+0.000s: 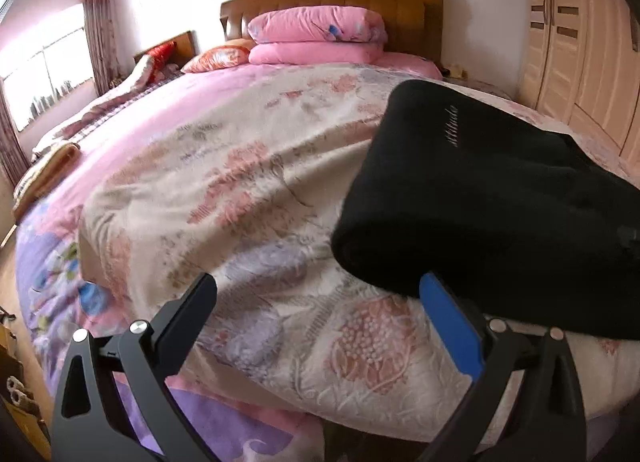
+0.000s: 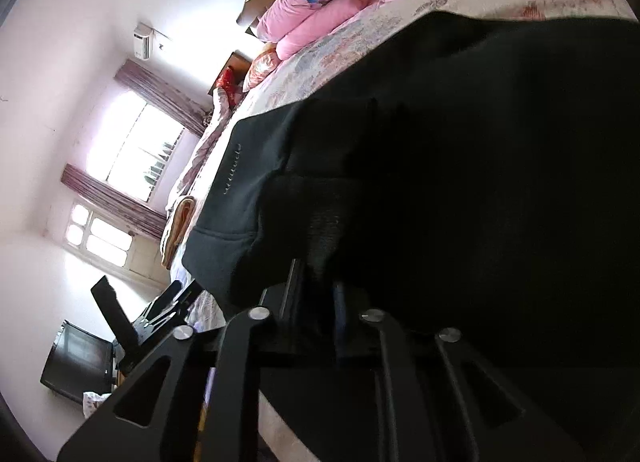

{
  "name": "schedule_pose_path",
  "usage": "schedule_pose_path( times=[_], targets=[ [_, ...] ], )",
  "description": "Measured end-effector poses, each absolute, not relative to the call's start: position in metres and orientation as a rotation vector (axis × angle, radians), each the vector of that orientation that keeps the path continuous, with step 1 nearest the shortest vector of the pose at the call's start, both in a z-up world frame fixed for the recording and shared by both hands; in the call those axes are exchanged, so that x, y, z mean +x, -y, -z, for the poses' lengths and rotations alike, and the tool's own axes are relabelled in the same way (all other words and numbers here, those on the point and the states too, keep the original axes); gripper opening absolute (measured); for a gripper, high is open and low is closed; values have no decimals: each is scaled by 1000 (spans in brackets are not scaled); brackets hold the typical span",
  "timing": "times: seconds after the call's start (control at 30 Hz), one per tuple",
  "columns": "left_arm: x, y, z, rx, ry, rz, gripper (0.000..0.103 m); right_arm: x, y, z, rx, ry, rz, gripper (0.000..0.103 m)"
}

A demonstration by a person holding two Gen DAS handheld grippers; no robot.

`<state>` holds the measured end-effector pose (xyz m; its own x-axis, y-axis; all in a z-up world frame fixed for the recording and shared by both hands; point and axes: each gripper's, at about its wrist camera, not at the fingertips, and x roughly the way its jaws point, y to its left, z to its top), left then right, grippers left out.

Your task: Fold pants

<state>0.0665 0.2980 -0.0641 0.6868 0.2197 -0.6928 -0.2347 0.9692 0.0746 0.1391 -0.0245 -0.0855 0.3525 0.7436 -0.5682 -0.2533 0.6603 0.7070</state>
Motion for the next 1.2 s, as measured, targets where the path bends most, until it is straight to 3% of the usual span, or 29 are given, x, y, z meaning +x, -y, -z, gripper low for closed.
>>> schedule_pose_path(
  times=[0.07, 0.13, 0.4, 0.8, 0.83, 0.87, 0.93, 1.1, 1.2],
  targets=[
    [69, -301, 66, -20, -771, -266, 102, 138, 30, 78, 579, -1003, -707, 64],
    [73, -306, 66, -30, -765, -272, 102, 132, 36, 68, 585, -967, -689, 86],
    [93, -327, 79, -100, -784, -273, 102, 145, 58, 73, 721, -994, -650, 85],
    [93, -328, 82, -106, -781, -278, 102, 164, -26, 57, 244, -1151, -633, 84],
    [92, -326, 82, -101, -779, -280, 102, 164, -33, 54, 231, -1160, -661, 71],
    [92, -326, 82, -97, -777, -282, 102, 164, -37, 52, 255, -1168, -696, 64],
    [90, -328, 82, -105, -776, -279, 102, 167, -33, 51, 315, -1163, -728, 61],
    [90, -328, 81, -108, -777, -269, 102, 179, 2, 78, 502, -1171, -638, 41],
    [90, -326, 81, -96, -776, -272, 102, 176, 6, 82, 523, -1144, -664, 40]
  ],
)
